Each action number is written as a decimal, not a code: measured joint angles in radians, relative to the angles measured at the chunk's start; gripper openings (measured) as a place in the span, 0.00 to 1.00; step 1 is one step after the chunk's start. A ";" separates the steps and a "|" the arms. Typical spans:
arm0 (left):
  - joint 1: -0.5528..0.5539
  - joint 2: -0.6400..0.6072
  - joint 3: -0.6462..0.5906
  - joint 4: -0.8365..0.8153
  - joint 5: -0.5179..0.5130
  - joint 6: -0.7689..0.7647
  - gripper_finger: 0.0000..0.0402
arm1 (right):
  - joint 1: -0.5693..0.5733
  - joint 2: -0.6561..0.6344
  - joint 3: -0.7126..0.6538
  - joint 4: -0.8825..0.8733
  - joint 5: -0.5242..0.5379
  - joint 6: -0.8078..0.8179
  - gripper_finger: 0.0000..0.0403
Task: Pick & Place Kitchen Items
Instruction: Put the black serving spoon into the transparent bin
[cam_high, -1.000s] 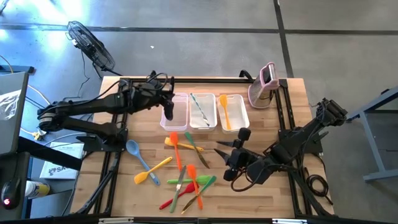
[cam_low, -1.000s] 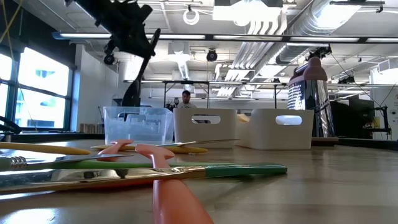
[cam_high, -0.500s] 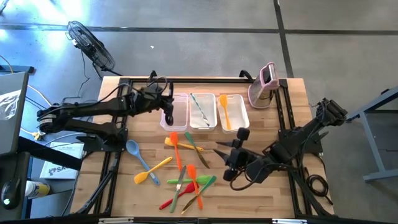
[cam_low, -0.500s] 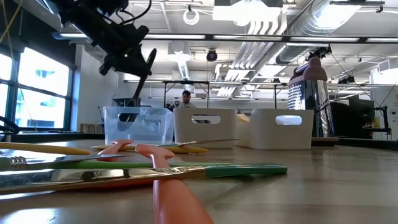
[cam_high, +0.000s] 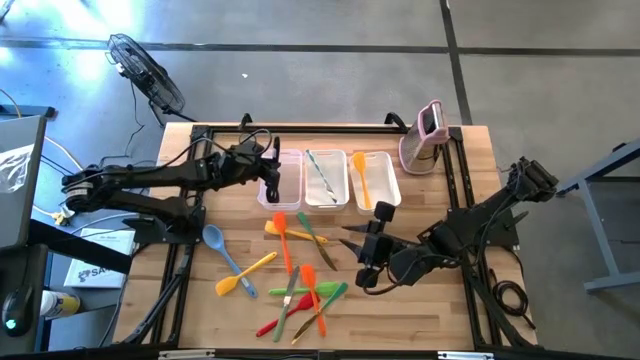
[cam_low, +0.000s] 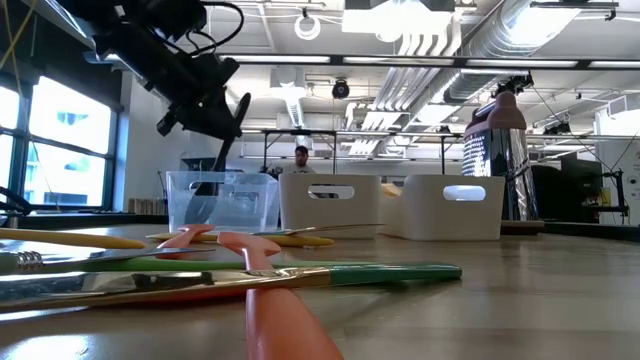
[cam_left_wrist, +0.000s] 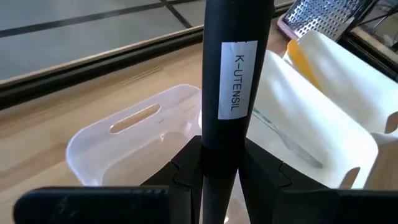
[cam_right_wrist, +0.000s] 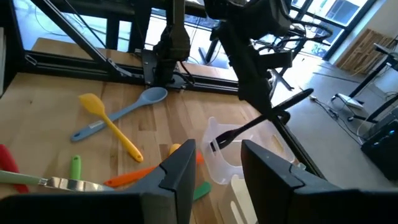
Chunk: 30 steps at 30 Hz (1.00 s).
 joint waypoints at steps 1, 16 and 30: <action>0.000 0.011 0.000 0.001 0.001 -0.004 0.18 | -0.001 0.000 0.000 0.000 0.000 0.000 0.29; 0.000 0.102 0.001 0.046 0.042 -0.005 0.18 | 0.001 0.000 0.000 -0.051 -0.020 0.048 0.29; 0.000 0.102 0.001 0.038 0.069 -0.004 0.18 | 0.001 0.000 0.000 -0.058 -0.020 0.049 0.29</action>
